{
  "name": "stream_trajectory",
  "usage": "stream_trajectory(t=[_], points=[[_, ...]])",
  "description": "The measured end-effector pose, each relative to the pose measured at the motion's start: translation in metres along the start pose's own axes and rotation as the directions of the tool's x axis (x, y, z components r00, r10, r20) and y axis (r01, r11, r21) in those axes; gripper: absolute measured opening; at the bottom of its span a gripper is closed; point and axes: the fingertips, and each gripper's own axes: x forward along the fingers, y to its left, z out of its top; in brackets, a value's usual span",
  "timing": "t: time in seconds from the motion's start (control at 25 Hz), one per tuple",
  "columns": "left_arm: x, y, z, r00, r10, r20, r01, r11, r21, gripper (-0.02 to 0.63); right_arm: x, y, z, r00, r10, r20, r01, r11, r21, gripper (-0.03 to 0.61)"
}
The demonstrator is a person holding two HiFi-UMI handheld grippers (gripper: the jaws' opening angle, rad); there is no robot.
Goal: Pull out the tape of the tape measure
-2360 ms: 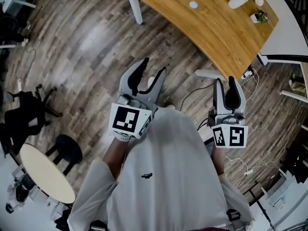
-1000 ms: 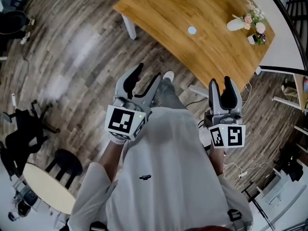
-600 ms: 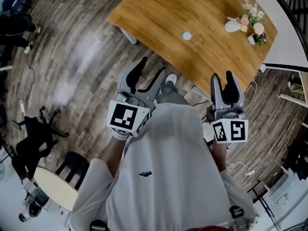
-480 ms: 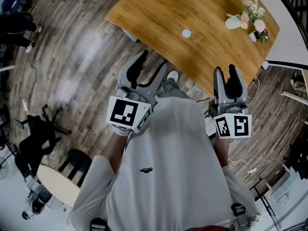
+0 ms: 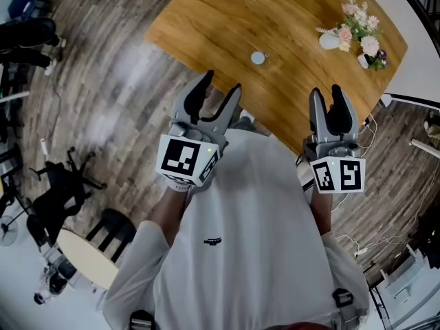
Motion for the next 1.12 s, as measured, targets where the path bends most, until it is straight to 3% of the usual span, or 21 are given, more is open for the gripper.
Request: stream_trajectory(t=[0.32,0.8,1.12], points=[[0.009,0.019,0.005,0.996,0.076,-0.055,-0.076,0.997,0.009,0.219,0.018,-0.025,-0.009,1.0,0.013,-0.027,-0.012,0.998,0.054,0.186],[0.051,-0.001,-0.02,0.99,-0.004,-0.139,0.012,0.998,0.054,0.219,0.028,-0.036,-0.022,0.999,0.007,-0.047,-0.002,0.995,0.1,0.186],[0.064,-0.004,-0.032,0.989,-0.013,-0.145,0.023,0.997,0.068,0.219,0.036,-0.037,-0.039,0.996,0.019,-0.085,-0.016,0.999,0.044,0.186]])
